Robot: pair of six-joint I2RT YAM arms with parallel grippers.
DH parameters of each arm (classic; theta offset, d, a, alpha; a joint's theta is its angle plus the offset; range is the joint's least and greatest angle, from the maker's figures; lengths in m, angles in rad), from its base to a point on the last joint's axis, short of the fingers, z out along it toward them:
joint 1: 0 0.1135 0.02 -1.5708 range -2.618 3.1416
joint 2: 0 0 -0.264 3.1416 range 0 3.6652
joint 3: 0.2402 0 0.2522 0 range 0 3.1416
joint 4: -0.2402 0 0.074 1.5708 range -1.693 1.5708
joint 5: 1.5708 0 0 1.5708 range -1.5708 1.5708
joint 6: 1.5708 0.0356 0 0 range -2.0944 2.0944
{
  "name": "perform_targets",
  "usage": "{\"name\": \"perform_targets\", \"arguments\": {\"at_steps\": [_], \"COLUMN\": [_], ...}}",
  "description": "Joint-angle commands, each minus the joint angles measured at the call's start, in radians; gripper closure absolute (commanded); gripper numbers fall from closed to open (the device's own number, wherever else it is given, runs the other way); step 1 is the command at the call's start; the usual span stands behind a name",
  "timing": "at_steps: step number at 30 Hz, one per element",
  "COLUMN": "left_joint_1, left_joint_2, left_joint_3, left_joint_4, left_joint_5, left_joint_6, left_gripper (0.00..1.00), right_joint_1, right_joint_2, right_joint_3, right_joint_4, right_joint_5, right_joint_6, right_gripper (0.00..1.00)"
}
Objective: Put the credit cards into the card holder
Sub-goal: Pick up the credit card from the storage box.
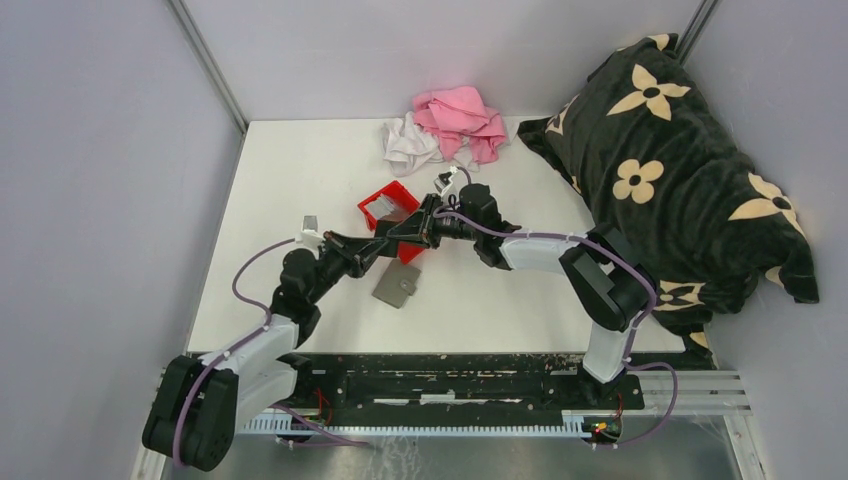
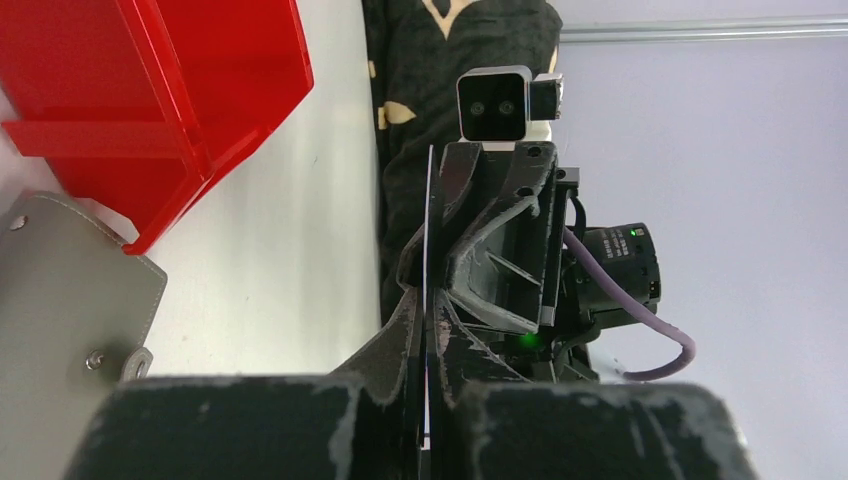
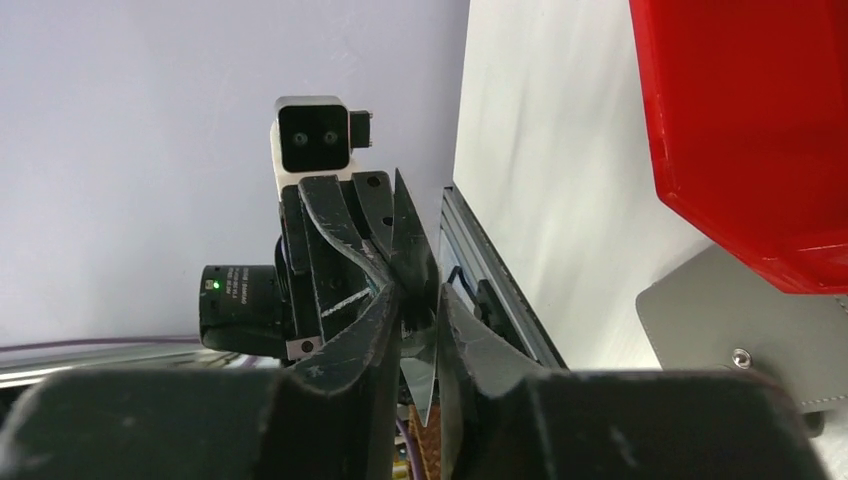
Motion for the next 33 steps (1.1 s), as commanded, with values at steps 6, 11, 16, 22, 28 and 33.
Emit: {"name": "perform_targets", "arguments": {"at_steps": [6, 11, 16, 22, 28, 33], "left_joint_1": [-0.003, -0.003, -0.003, -0.003, -0.004, -0.008], "left_joint_2": [0.002, -0.098, -0.175, -0.123, -0.036, -0.010], "left_joint_3": [0.006, 0.059, 0.114, 0.169, 0.177, 0.145], "left_joint_4": [0.037, -0.268, -0.604, -0.766, -0.795, -0.769], "left_joint_5": [-0.016, -0.124, -0.281, -0.361, -0.368, -0.388], "left_joint_6": [-0.056, 0.043, 0.148, 0.259, 0.325, 0.345], "left_gripper": [0.60, 0.37, 0.38, 0.46, 0.63, 0.72], "right_joint_1": [0.020, 0.026, 0.058, 0.103, 0.154, 0.195], "right_joint_2": [0.012, -0.063, -0.160, -0.134, -0.055, 0.031], "right_joint_3": [0.033, 0.081, 0.166, 0.286, 0.393, 0.480], "right_joint_4": [0.114, -0.181, -0.564, -0.833, -1.012, -1.101], "right_joint_5": [-0.015, 0.029, 0.185, 0.284, 0.348, 0.377], "right_joint_6": [0.054, -0.125, -0.393, -0.528, -0.552, -0.560], "right_gripper": [0.99, 0.99, 0.99, 0.99, 0.99, 0.99]}}
